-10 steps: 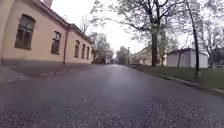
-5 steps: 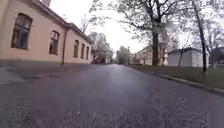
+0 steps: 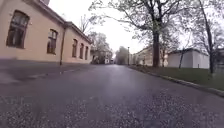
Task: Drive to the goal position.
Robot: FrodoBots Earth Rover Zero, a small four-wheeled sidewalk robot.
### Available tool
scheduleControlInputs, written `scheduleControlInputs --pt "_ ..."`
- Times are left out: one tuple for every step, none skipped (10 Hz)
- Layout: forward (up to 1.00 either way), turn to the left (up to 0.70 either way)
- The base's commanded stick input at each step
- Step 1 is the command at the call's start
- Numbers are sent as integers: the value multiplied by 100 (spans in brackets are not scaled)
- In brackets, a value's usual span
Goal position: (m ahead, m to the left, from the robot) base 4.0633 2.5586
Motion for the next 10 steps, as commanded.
scheduleControlInputs --pt "85 0" --pt "85 0" --pt "85 0" --pt "85 0" --pt "85 0" --pt "85 0" --pt "85 0" --pt "85 0" --pt "85 0" --pt "85 0"
